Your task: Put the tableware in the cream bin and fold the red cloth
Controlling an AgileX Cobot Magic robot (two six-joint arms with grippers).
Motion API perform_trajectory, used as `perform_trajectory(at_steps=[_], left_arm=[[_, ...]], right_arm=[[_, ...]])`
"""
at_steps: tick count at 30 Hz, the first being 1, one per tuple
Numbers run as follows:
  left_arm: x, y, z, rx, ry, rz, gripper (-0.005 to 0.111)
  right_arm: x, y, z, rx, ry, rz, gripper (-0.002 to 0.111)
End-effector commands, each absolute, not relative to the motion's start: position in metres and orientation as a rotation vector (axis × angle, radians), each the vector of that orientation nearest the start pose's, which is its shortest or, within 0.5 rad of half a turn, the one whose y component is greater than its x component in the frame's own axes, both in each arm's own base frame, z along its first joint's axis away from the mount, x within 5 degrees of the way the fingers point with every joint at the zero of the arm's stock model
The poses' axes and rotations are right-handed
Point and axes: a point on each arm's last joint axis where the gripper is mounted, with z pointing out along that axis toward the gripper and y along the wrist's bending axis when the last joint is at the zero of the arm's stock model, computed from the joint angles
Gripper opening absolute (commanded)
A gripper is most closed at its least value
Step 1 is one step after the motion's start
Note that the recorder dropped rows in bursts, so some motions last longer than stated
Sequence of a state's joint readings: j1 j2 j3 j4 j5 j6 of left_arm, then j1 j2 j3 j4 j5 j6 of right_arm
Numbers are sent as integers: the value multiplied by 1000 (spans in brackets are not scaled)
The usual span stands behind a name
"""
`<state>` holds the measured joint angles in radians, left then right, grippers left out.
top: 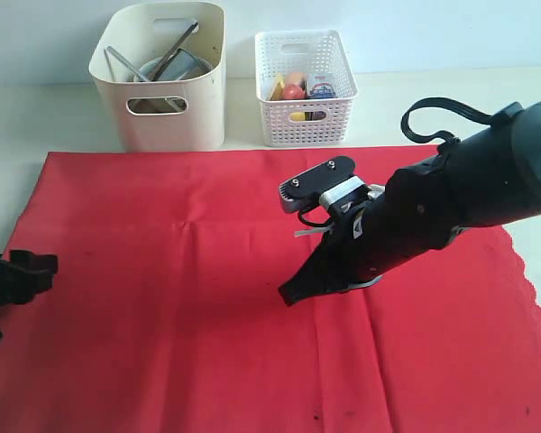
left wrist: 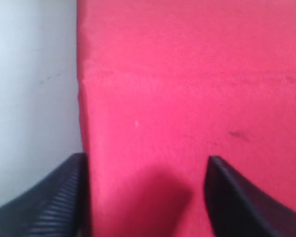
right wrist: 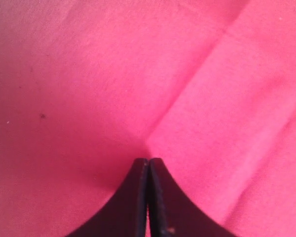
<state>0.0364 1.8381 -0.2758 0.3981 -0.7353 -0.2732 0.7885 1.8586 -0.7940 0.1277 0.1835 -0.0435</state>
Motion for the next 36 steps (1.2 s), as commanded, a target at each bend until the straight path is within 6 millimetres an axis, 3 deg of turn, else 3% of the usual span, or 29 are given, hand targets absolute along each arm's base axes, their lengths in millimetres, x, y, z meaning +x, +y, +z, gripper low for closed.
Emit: perform_trajectory(at_steps=[1,2,3,7,14,19,23,26,29,33,36], left_arm=[[215,-15,69,100,2404,-277,18],[215,-14,68,96,2413,-272,5],[214,-13,67,90,2428,-255,1],[214,1,66,-86,2447,-145,1],[220,17,79,-144,2424,-75,1],[230,21,105,-134,2463,-23,1],[234,17,145,-101,2413,7,1],[233,3,179,-24,2338,-3,1],[227,-25,214,95,2254,-64,1],[211,-78,252,345,2142,-204,1],[199,-118,265,509,2087,-326,1]], right_arm=[[218,220,102,-992,2613,253,0],[218,220,102,-992,2613,253,0],[217,221,102,-987,2615,255,0],[216,220,101,-996,2632,248,0],[216,219,108,-991,2618,257,0],[214,216,143,-1035,2512,263,0],[210,207,181,-1011,2405,268,0],[205,198,203,-995,2310,247,0],[207,186,225,-909,2243,223,0],[213,162,255,-756,2153,180,0],[214,143,276,-609,2097,166,0]])
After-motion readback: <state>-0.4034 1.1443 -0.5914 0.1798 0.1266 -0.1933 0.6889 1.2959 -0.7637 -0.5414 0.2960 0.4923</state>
